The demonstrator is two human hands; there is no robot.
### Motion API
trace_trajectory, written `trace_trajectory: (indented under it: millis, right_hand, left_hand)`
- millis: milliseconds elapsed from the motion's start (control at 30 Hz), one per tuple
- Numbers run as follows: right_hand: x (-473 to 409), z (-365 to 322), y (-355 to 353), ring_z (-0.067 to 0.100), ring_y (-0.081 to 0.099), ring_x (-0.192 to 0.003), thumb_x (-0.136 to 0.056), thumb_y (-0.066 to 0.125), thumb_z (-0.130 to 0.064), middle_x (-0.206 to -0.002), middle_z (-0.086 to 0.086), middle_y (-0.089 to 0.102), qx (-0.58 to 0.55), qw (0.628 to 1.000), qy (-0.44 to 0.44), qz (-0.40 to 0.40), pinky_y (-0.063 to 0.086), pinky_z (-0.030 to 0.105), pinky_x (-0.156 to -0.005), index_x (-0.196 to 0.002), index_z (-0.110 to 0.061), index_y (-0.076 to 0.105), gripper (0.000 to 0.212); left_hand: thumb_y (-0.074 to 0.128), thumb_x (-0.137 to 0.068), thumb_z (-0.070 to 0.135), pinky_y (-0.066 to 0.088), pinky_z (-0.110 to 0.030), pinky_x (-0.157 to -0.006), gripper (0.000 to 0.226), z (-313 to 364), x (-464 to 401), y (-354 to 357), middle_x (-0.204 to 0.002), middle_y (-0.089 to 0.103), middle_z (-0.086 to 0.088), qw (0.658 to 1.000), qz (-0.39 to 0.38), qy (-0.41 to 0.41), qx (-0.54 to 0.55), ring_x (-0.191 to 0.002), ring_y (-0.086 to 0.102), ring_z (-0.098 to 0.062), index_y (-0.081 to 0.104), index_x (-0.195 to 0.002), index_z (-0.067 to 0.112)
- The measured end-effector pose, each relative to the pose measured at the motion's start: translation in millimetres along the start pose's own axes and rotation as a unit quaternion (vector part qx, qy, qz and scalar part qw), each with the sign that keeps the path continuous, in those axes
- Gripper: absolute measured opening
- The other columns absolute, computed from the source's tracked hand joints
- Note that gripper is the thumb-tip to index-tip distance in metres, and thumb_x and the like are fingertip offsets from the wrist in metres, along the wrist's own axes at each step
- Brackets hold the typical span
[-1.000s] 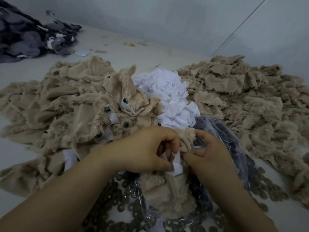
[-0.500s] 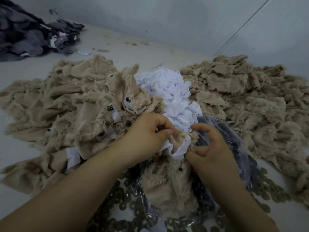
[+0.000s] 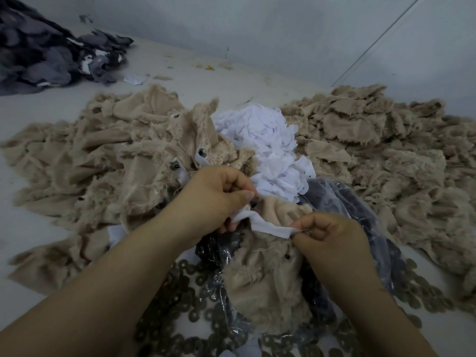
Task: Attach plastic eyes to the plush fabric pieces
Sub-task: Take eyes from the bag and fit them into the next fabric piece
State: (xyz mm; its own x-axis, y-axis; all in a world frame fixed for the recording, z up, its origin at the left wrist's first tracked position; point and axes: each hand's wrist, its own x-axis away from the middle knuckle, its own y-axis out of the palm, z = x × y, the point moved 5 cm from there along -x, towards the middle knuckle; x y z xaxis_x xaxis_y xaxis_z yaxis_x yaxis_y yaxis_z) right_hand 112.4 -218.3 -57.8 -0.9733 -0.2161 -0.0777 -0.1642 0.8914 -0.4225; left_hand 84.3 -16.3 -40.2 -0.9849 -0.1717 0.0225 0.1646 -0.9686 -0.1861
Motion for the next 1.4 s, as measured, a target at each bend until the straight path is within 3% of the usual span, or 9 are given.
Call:
trace_trajectory:
  millis: [200, 333, 400, 467, 600, 800, 967, 1200, 1400]
  right_hand:
    - [0.5, 3.3, -3.8, -0.012, 0.063, -0.058, -0.081, 0.073, 0.001, -0.07, -0.012, 0.073, 0.011, 0.999, 0.034, 0.016, 0.044, 0.006, -0.046, -0.064, -0.025, 0.072, 0.032]
    - [3.1, -5.8, -5.8, 0.006, 0.072, -0.072, -0.083, 0.071, 0.002, -0.073, -0.004, 0.076, 0.003, 1.0, 0.025, 0.018, 0.059, 0.019, -0.056, -0.069, -0.022, 0.073, 0.029]
    - [7.4, -14.7, -0.3, 0.018, 0.07, -0.062, -0.083, 0.068, 0.005, -0.066, 0.001, 0.075, 0.014, 1.0, -0.007, 0.0, 0.059, 0.036, -0.057, -0.071, -0.022, 0.074, 0.029]
    - [13.1, -21.6, 7.1, 0.01, 0.069, -0.06, -0.082, 0.068, 0.007, -0.064, -0.005, 0.073, 0.014, 0.999, -0.037, -0.017, 0.058, 0.028, -0.056, -0.071, -0.025, 0.073, 0.034]
    - [18.3, -25.1, 15.8, -0.01, 0.068, -0.074, -0.083, 0.07, 0.008, -0.076, -0.019, 0.069, -0.009, 0.998, -0.049, -0.038, 0.053, 0.007, -0.066, -0.077, -0.032, 0.069, 0.04]
    - [19.3, -19.7, 16.8, 0.0, 0.071, -0.068, -0.084, 0.071, 0.001, -0.079, -0.003, 0.078, -0.032, 0.998, -0.033, -0.03, 0.058, 0.018, -0.06, -0.088, -0.027, 0.074, 0.028]
    - [19.1, -17.2, 13.3, 0.002, 0.069, -0.06, -0.084, 0.073, -0.015, -0.074, -0.008, 0.077, -0.015, 0.999, -0.041, 0.008, 0.049, 0.015, -0.05, -0.097, -0.033, 0.07, 0.022]
    - [18.1, -15.1, 12.4, 0.011, 0.074, -0.068, -0.082, 0.076, -0.008, -0.074, -0.004, 0.077, -0.021, 0.999, -0.013, 0.023, 0.063, 0.041, -0.066, -0.097, -0.03, 0.069, 0.028]
    - [19.8, -14.5, 16.9, 0.01, 0.074, -0.07, -0.083, 0.08, -0.011, -0.075, -0.001, 0.077, -0.044, 0.999, -0.005, 0.017, 0.061, 0.031, -0.067, -0.098, -0.029, 0.069, 0.026]
  left_hand:
    - [0.068, -0.089, 0.006, 0.035, -0.02, -0.035, 0.016, 5.1, 12.5, -19.7, -0.049, 0.057, -0.008, 0.999, -0.03, 0.013, -0.001, -0.036, 0.046, -0.016, 0.07, -0.074, 0.011]
    - [0.077, -0.082, 0.023, 0.057, -0.045, -0.053, 0.01, 8.3, 39.7, -9.0, -0.071, 0.071, -0.018, 0.952, -0.3, -0.019, -0.063, -0.055, 0.065, -0.032, 0.075, -0.085, 0.013]
    - [0.071, -0.089, 0.02, 0.059, -0.04, -0.055, 0.012, 5.2, 57.0, 4.1, -0.084, 0.074, -0.018, 0.909, -0.406, -0.054, -0.081, -0.056, 0.067, -0.03, 0.074, -0.093, 0.009]
    - [0.069, -0.092, 0.02, 0.053, -0.027, -0.048, 0.011, 3.8, 57.2, 13.2, -0.078, 0.074, -0.013, 0.924, -0.36, -0.042, -0.118, -0.047, 0.062, -0.021, 0.074, -0.088, 0.011]
    - [0.079, -0.081, 0.014, 0.043, -0.018, -0.048, 0.012, 13.3, 41.0, 10.7, -0.054, 0.061, 0.006, 0.986, -0.079, 0.086, -0.123, -0.047, 0.051, -0.006, 0.071, -0.073, 0.012]
    - [0.084, -0.077, 0.023, 0.05, -0.021, -0.053, 0.014, 10.0, 41.6, 26.3, -0.062, 0.068, 0.007, 0.968, -0.132, 0.078, -0.199, -0.052, 0.06, -0.001, 0.074, -0.08, 0.014]
    - [0.085, -0.075, 0.015, 0.044, -0.022, -0.048, 0.019, 0.1, 44.8, 23.6, -0.058, 0.067, -0.014, 0.987, -0.12, -0.004, -0.103, -0.047, 0.053, -0.016, 0.07, -0.074, 0.003]
    - [0.076, -0.083, 0.012, 0.046, -0.023, -0.039, 0.018, 1.8, 60.1, 33.2, -0.06, 0.068, -0.018, 0.993, -0.113, -0.012, 0.029, -0.038, 0.056, -0.019, 0.064, -0.077, 0.0]
    - [0.049, -0.101, 0.006, 0.051, -0.03, -0.044, 0.023, -1.1, 60.2, 47.1, -0.065, 0.067, -0.021, 0.976, -0.189, -0.038, 0.1, -0.043, 0.061, -0.026, 0.06, -0.083, -0.001]
